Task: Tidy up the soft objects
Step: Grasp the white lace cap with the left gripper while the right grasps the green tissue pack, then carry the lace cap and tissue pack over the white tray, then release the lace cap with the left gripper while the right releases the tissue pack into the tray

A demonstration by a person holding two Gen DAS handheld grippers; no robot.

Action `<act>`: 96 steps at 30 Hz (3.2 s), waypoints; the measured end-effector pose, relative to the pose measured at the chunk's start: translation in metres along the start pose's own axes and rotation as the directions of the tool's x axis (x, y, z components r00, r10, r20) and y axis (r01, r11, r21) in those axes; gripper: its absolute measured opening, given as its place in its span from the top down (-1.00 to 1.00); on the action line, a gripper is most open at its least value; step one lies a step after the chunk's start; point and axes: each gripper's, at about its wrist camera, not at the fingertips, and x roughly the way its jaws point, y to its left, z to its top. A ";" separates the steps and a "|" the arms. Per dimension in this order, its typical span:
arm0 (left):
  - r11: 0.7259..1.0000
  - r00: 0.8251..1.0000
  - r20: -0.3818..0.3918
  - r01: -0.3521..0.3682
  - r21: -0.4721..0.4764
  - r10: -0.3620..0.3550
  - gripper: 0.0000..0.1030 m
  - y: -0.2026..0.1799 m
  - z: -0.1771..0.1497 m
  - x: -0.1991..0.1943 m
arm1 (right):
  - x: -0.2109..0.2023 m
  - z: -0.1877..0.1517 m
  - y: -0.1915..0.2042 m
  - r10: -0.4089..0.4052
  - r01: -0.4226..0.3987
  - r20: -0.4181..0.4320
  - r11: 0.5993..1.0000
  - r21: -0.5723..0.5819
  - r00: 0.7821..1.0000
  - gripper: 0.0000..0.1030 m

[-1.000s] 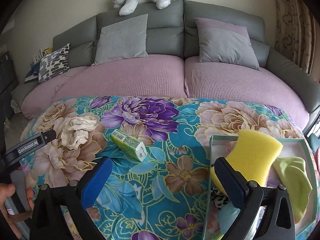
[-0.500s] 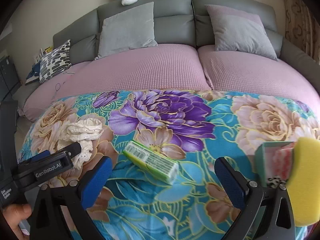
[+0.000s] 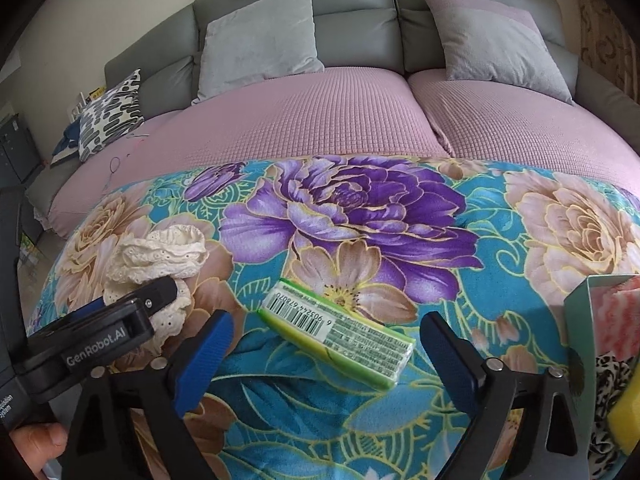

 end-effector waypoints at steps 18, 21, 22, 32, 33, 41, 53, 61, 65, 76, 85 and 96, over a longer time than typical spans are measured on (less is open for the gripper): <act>0.997 0.997 -0.020 0.073 -0.022 -0.073 0.61 -0.005 -0.006 -0.010 | -0.010 -0.004 -0.006 0.041 -0.041 -0.006 0.999 0.034 0.999 -0.33; 0.996 0.997 -0.015 0.081 -0.027 -0.081 0.64 -0.004 -0.010 -0.016 | -0.016 -0.005 -0.009 0.043 -0.042 -0.008 0.998 0.042 0.999 -0.33; 0.996 0.996 -0.012 0.083 -0.028 -0.083 0.65 -0.004 -0.011 -0.018 | -0.019 -0.006 -0.010 0.043 -0.043 -0.007 0.998 0.045 0.999 -0.33; 0.995 0.994 0.048 0.095 -0.025 -0.094 0.66 -0.010 -0.021 -0.065 | -0.055 -0.017 -0.021 0.037 -0.038 0.012 0.997 0.063 0.999 -0.33; 0.995 0.994 0.055 0.097 -0.023 -0.095 0.66 -0.011 -0.023 -0.071 | -0.060 -0.018 -0.024 0.035 -0.036 0.016 0.997 0.068 0.999 -0.33; 0.992 0.987 0.105 0.125 0.001 -0.125 0.66 -0.034 -0.040 -0.128 | -0.112 -0.036 -0.044 -0.006 0.001 0.045 0.995 0.096 0.999 -0.33; 0.979 0.975 0.114 0.177 0.103 -0.188 0.66 -0.092 -0.089 -0.191 | -0.187 -0.077 -0.090 -0.080 0.067 0.072 0.984 0.166 0.994 -0.33; 0.952 0.963 0.122 0.211 0.221 -0.242 0.66 -0.143 -0.113 -0.212 | -0.219 -0.099 -0.137 -0.140 0.118 0.088 0.969 0.217 0.986 -0.33; 0.931 0.959 0.108 0.222 0.290 -0.263 0.66 -0.173 -0.123 -0.211 | -0.227 -0.106 -0.172 -0.202 0.174 0.087 0.949 0.264 0.975 -0.33; 0.838 0.931 -0.010 0.334 0.431 -0.366 0.65 -0.262 -0.162 -0.189 | -0.222 -0.129 -0.248 -0.262 0.239 0.015 0.902 0.360 0.965 -0.33; 0.796 0.915 -0.113 0.394 0.459 -0.387 0.51 -0.295 -0.183 -0.164 | -0.207 -0.135 -0.255 -0.240 0.229 -0.013 0.907 0.352 0.971 -0.34; 0.798 0.908 -0.172 0.419 0.434 -0.383 -0.06 -0.274 -0.183 -0.164 | -0.203 -0.137 -0.252 -0.244 0.238 -0.029 0.909 0.343 0.969 -0.39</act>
